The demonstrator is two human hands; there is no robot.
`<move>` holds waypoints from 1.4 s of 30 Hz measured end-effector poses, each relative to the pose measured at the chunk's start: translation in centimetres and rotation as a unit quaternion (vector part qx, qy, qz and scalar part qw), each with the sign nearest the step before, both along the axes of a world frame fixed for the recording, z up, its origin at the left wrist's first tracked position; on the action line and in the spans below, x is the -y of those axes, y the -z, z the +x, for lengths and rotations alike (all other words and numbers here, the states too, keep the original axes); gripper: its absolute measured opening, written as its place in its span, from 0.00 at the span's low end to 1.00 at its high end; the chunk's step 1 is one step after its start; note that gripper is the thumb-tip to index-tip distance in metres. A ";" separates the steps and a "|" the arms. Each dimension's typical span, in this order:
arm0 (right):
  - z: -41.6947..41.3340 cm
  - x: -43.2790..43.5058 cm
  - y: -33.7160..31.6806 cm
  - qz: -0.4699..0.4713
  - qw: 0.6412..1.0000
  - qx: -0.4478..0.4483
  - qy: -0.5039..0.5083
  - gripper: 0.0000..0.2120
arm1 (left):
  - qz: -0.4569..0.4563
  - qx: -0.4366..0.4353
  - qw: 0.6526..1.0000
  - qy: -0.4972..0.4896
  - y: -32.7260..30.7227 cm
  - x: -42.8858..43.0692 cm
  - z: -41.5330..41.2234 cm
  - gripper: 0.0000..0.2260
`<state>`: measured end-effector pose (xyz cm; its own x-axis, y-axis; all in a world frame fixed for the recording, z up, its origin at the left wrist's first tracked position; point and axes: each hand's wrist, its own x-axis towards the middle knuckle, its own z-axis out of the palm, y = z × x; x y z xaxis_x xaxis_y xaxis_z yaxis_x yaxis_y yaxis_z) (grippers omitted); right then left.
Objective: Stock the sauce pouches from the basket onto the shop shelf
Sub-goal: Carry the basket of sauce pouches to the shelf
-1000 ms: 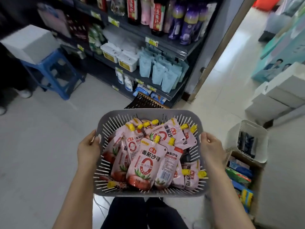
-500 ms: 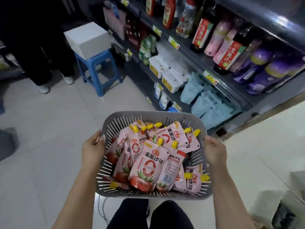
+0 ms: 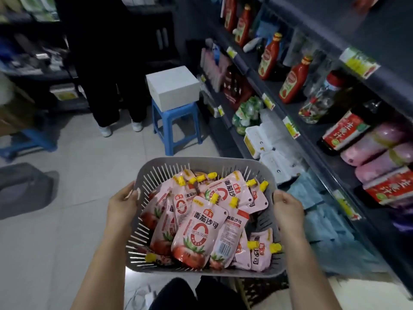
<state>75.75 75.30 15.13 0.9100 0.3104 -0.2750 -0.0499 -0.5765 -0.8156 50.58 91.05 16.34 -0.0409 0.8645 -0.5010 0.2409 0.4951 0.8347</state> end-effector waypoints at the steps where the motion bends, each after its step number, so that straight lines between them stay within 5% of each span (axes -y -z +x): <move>1: 0.7 -1.4 -0.1 0.000 1.000 0.001 -0.005 0.13 | -0.001 -0.004 1.000 -0.007 0.0 -0.9 0.3 0.16; 13: 5.8 -21.6 0.8 -0.036 0.998 -0.024 -0.054 0.12 | -0.011 -0.008 0.999 -0.049 0.4 -18.6 3.4 0.16; 19: 7.0 -31.0 0.8 -0.025 0.998 -0.033 -0.051 0.20 | 0.002 -0.018 0.999 -0.047 -0.8 -29.0 5.0 0.15; 42: 25.8 -68.5 -0.3 0.009 0.994 0.017 -0.108 0.13 | 0.020 -0.005 0.994 -0.111 2.1 -63.9 21.7 0.16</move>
<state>101.58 143.85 15.46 0.8306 0.5038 -0.2373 0.1011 -0.5554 -0.8254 72.24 154.93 14.25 -0.2373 0.8533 -0.4643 0.1392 0.5029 0.8531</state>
